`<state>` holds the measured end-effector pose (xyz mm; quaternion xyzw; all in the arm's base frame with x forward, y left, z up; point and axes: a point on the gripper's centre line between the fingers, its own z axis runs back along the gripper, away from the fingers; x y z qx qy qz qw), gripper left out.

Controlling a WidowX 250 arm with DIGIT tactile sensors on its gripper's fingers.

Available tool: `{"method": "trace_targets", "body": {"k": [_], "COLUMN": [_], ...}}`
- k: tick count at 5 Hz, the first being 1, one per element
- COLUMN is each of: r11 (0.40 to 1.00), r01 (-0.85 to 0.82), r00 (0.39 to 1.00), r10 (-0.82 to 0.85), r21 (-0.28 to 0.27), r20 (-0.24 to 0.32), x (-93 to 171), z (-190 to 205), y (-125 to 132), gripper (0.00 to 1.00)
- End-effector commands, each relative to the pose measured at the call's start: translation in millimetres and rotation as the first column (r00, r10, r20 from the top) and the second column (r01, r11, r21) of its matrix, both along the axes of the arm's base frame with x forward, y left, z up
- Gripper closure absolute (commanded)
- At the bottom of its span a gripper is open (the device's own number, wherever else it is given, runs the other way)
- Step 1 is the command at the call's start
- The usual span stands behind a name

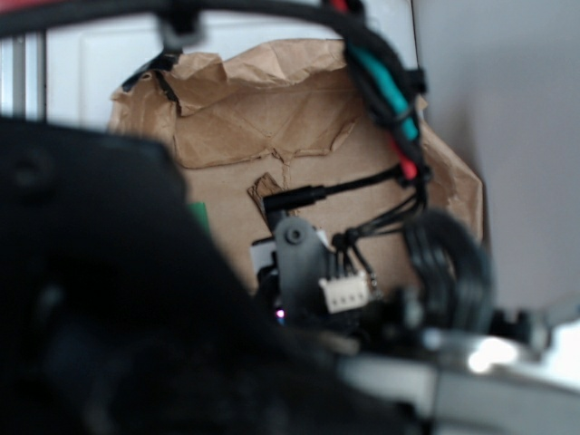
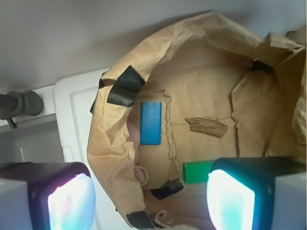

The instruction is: Grab the wood chip.

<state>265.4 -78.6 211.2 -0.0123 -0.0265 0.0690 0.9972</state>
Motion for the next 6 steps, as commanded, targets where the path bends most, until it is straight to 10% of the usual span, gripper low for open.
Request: {"method": "trace_targets", "body": {"k": [1, 4, 6], "r11": [1.0, 0.773, 0.733], "r01": [-0.006, 0.628, 0.678], "r00": [0.998, 0.772, 0.735], "r10": [0.008, -0.633, -0.677], "r21": [-0.021, -0.092, 0.058], "r20": [0.065, -0.052, -0.033], "x": [4.3, 5.2, 13.9], "z": [18.7, -2.3, -60.4], "y": [2.0, 61.0, 78.7], "gripper": [0.0, 0.0, 0.0]}}
